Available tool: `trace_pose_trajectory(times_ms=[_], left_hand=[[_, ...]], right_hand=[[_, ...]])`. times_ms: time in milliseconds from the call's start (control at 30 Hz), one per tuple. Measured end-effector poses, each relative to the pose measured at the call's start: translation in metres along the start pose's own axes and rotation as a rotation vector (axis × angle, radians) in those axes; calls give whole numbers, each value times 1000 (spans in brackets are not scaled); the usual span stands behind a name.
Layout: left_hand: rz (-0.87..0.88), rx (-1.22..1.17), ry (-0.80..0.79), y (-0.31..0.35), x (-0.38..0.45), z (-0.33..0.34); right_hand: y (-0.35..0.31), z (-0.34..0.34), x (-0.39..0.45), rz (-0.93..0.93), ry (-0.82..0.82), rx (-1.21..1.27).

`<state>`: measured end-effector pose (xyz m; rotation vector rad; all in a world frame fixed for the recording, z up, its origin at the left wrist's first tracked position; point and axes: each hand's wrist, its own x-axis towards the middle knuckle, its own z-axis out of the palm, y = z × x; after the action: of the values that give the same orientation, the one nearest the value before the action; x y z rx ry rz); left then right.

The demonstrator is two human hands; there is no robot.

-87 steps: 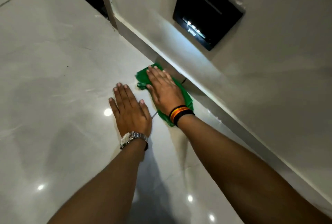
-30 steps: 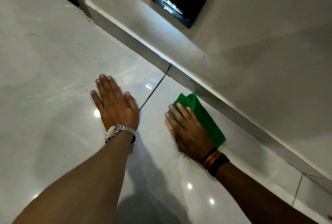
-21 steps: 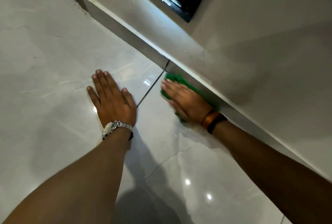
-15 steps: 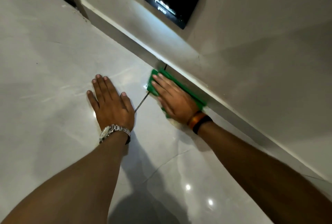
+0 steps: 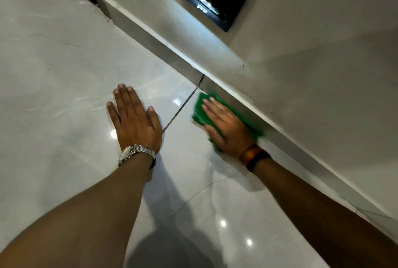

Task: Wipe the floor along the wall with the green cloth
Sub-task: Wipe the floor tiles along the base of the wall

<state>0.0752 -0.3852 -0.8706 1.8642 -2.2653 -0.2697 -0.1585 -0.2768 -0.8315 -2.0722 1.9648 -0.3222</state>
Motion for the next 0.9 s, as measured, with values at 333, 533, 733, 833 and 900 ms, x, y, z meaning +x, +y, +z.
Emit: trace_pose_trajectory(times_ms=[333,533,733,833,900], left_hand=[[-14,-4,15,4,1,2],[101,-78,3,-27,16,-5],[14,-100,29,-45,38,-10],[16,-115,27,-45,37,-12],[18,-109,31,-46,37,-12]], right_hand=[[-15,4,45,-48,-33,23],[-53,16,96,42,10,59],[-56,19,107,47,18,58],[-83,26,183,-7,15,58],[-106,37,240,-10,1,79]])
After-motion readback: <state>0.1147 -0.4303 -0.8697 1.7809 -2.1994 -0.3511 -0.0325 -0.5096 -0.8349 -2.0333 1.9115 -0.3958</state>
